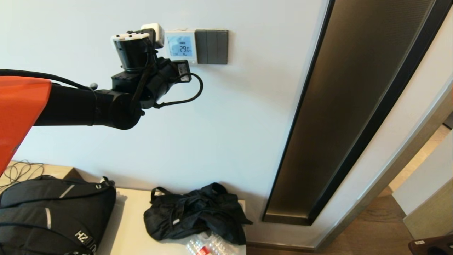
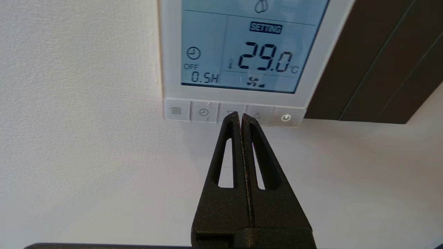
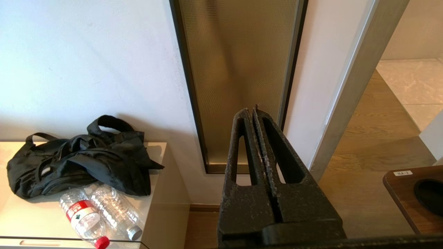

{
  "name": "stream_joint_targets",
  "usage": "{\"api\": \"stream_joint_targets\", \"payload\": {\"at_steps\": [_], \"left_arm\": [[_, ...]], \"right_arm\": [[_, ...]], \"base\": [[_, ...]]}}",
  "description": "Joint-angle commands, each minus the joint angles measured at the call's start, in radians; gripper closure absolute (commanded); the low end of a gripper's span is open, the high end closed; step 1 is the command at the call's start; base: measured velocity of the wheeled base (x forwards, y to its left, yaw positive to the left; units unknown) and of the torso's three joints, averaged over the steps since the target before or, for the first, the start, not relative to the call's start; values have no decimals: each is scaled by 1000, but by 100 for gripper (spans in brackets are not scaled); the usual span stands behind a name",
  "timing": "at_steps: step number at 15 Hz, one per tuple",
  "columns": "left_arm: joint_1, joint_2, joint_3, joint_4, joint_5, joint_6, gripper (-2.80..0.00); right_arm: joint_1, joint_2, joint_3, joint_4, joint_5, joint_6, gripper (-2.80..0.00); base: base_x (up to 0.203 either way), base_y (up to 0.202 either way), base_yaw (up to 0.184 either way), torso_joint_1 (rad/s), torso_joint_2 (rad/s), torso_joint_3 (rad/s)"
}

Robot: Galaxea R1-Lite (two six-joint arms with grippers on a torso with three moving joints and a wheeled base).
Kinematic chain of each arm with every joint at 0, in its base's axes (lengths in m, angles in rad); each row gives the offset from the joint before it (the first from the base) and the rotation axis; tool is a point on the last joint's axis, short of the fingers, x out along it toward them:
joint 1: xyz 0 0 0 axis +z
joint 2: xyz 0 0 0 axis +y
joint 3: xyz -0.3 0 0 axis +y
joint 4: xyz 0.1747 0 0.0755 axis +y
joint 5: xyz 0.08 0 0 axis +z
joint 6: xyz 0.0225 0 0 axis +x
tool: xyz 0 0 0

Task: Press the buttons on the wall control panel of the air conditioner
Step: Press the temperature increase button

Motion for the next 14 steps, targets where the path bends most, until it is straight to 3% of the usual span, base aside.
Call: {"api": "stream_joint_targets", "payload": {"at_steps": [1,14], "left_arm": [[-7,5,0,-4,2,-1,0],[-24,38,-7,-11,4,-1,0]], "right_arm": [[0,2,0,0,1,0,0],[0,2,1,0,0,0,0]], "base": [[0,0,0,0,0,0],[0,0,0,0,0,0]]}}
